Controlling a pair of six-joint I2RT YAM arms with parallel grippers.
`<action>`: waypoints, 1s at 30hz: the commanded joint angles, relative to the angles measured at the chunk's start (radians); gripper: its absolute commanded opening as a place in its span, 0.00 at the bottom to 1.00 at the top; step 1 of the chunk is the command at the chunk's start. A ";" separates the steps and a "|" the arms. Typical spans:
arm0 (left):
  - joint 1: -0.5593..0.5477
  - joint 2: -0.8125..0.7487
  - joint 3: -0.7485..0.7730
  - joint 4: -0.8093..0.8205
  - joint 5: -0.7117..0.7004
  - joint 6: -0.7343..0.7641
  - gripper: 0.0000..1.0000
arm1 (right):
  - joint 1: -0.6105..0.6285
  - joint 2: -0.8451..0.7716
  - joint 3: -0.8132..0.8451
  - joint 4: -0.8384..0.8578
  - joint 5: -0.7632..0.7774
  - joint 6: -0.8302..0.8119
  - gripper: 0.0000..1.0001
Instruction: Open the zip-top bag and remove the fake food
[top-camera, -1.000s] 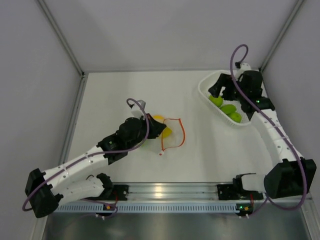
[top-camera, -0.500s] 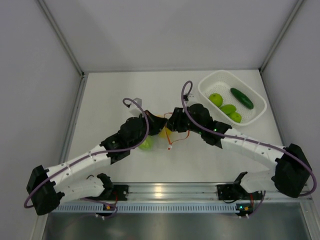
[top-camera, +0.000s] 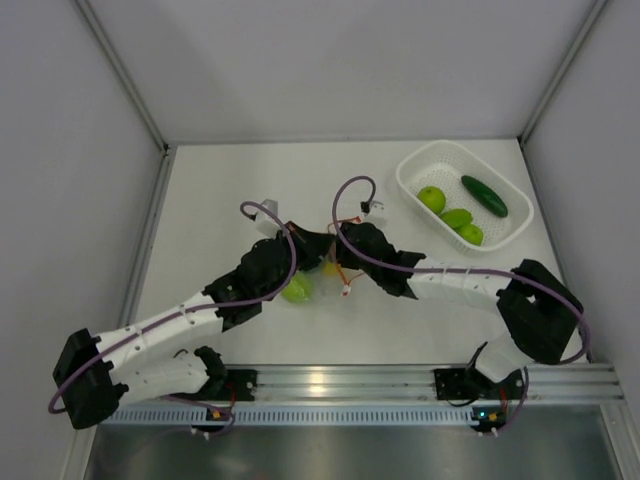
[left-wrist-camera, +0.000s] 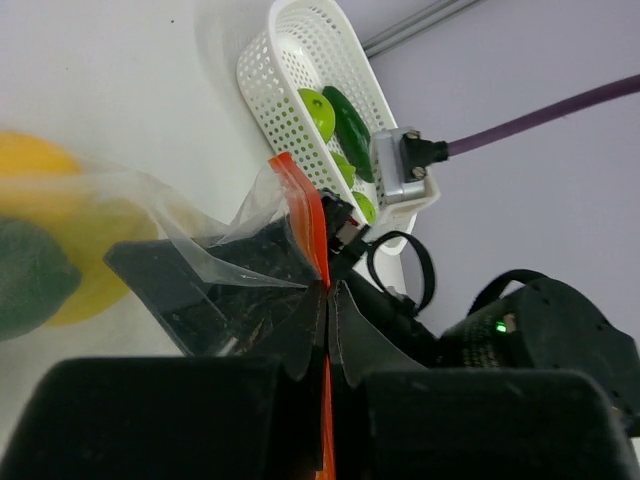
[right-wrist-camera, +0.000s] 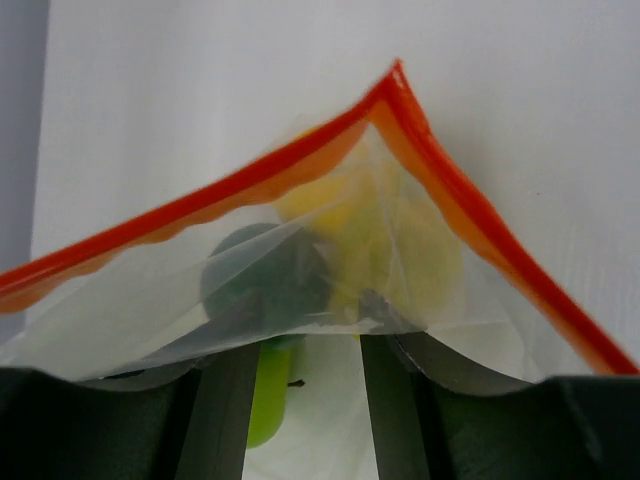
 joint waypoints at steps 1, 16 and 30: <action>-0.008 -0.037 -0.018 0.082 -0.031 -0.026 0.00 | 0.016 0.070 0.050 0.047 0.097 0.028 0.45; -0.009 -0.048 -0.063 0.080 0.015 -0.020 0.00 | -0.033 0.294 0.132 0.049 0.060 0.060 0.65; -0.008 -0.086 -0.169 0.061 -0.034 0.040 0.00 | -0.058 0.433 0.201 0.105 -0.084 0.153 0.78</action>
